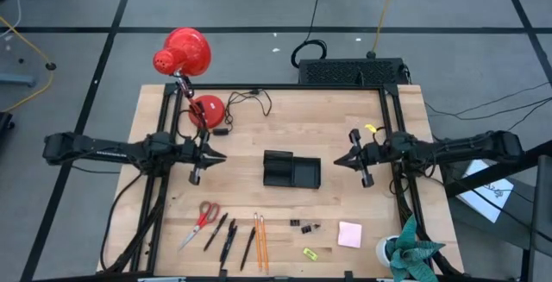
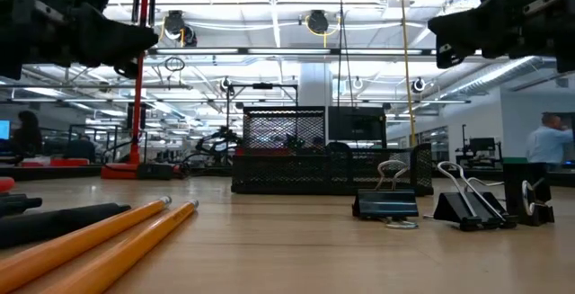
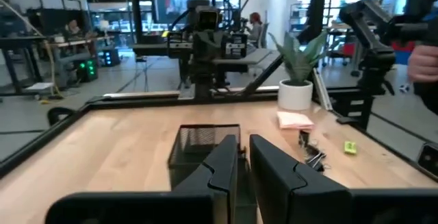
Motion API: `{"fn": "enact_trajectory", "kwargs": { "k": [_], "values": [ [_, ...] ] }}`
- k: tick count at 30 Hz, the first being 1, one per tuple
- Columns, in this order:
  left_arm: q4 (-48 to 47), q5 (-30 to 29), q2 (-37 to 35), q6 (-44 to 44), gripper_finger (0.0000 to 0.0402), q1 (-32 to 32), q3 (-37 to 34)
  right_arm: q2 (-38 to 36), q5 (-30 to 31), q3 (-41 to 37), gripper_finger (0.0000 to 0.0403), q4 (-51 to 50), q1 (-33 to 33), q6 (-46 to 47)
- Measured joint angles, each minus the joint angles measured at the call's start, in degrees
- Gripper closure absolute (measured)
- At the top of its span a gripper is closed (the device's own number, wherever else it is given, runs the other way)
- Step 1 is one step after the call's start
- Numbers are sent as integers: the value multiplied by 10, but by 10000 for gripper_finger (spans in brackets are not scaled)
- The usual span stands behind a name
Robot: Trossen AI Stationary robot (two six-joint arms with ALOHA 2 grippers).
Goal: Pick and place office supplies into organizer
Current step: Put the black binder clip into the black desk organizer
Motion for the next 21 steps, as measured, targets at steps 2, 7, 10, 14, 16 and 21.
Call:
{"fn": "enact_trajectory", "kwargs": {
  "k": [2, 7, 10, 14, 16, 21],
  "values": [
    [36, -7, 29, -1, 355, -19, 0, 19, 1, 0, 402, 26, 14, -2],
    [60, -15, 92, 11, 355, -65, 38, 63, 2, 3, 402, 94, 55, -16],
    [50, -31, 128, 13, 355, -89, 72, 85, 34, 29, 402, 91, 83, -26],
    [7, -34, 168, 31, 355, -115, 124, 125, 89, 81, 402, 20, 123, -46],
    [-19, -34, 187, 34, 355, -129, 145, 150, 121, 106, 402, -11, 142, -52],
    [-6, -66, 228, -9, 355, -163, 156, 211, 182, 155, 402, -53, 180, -69]
  ]
}}
